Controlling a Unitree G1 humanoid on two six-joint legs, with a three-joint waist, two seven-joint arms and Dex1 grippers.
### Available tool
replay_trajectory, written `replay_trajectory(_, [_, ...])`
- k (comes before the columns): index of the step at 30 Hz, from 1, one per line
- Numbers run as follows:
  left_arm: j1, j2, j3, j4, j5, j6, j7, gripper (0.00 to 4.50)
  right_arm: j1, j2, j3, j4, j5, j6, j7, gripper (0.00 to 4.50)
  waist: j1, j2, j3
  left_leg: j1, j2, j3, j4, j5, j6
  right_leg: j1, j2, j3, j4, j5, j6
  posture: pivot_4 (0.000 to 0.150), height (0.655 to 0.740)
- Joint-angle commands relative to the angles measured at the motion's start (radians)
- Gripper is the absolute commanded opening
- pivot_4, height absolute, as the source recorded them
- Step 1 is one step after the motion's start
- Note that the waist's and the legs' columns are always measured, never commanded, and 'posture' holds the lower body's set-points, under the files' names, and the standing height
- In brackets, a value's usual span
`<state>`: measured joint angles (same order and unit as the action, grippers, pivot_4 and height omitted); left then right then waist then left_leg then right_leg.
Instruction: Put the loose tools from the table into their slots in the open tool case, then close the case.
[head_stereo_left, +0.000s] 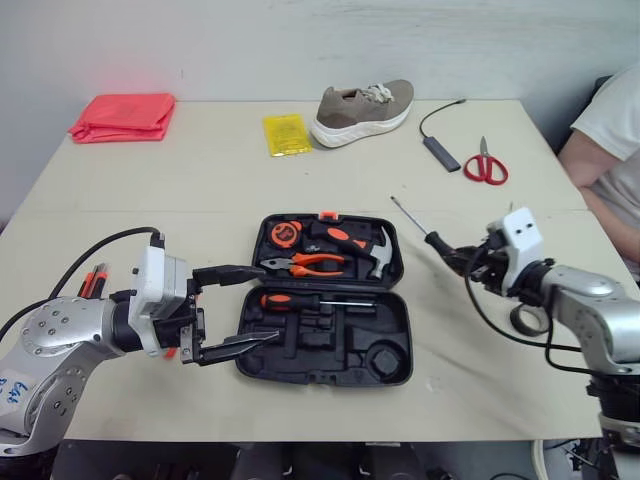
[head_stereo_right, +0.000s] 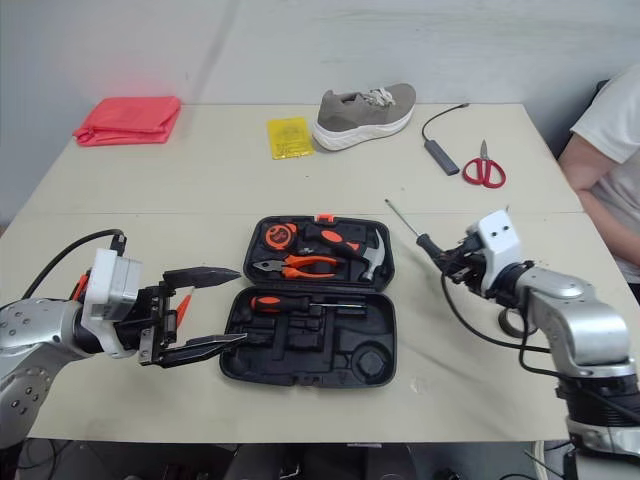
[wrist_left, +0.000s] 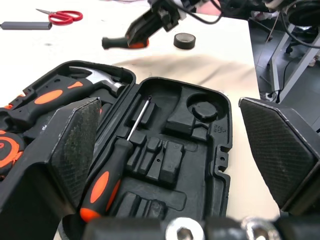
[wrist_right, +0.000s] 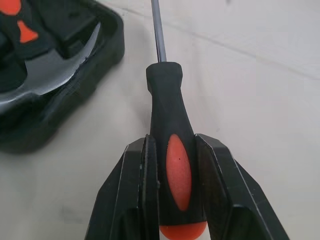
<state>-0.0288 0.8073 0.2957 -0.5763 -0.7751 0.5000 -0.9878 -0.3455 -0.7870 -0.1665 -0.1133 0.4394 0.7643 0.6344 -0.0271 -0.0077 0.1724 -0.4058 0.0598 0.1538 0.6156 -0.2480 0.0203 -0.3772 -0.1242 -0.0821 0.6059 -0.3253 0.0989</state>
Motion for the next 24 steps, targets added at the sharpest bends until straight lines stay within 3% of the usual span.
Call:
replay_trajectory(1, [-0.006,0.009,-0.006,-0.006,0.015,-0.025,-0.009,4.5,0.004,-0.022,-0.01,-0.013,0.011,0.002,0.046,0.73,0.0,0.0,0.0,0.0,0.0,0.0,0.0,0.0,0.0,0.0,0.0,0.0,0.0,0.0,0.0,0.15,0.74])
replay_trajectory(6, [-0.006,0.01,-0.007,-0.009,0.019,-0.027,-0.011,4.5,0.046,-0.078,0.035,-0.045,0.028,0.168,0.08,0.73,0.001,0.0,0.0,0.0,0.001,0.0,0.0,0.0,-0.001,0.0,-0.001,0.002,0.0,0.0,0.0,0.15,0.74])
replay_trajectory(15, [-0.024,0.011,-0.02,-0.004,0.02,-0.027,-0.014,4.5,0.062,-0.049,0.065,-0.041,-0.008,0.136,0.07,0.73,-0.002,-0.001,0.0,0.001,0.001,0.0,0.0,-0.003,-0.004,0.0,-0.001,0.003,0.0,0.0,0.0,0.15,0.74])
replay_trajectory(16, [-0.024,0.011,-0.021,-0.004,0.02,-0.027,-0.014,4.5,0.065,-0.049,0.063,-0.043,-0.013,0.123,0.073,1.77,-0.001,-0.001,0.0,0.001,0.001,-0.001,0.0,-0.003,-0.004,0.0,-0.001,0.003,0.0,0.0,0.0,0.15,0.74])
replay_trajectory(20, [-0.026,0.013,-0.019,-0.005,0.017,-0.025,-0.016,4.5,0.073,-0.038,0.031,-0.046,-0.01,0.076,0.083,3.68,0.0,-0.001,0.0,0.0,0.001,-0.001,0.0,-0.002,-0.004,0.0,-0.001,0.003,0.0,0.0,-0.001,0.15,0.74])
replay_trajectory(24, [-0.017,0.023,-0.022,-0.013,0.008,-0.019,-0.034,4.5,0.081,-0.068,0.042,-0.04,-0.017,0.088,0.115,3.68,0.0,-0.001,0.0,0.0,0.001,0.0,0.0,-0.002,-0.004,0.0,-0.001,0.002,0.0,0.0,0.0,0.15,0.74])
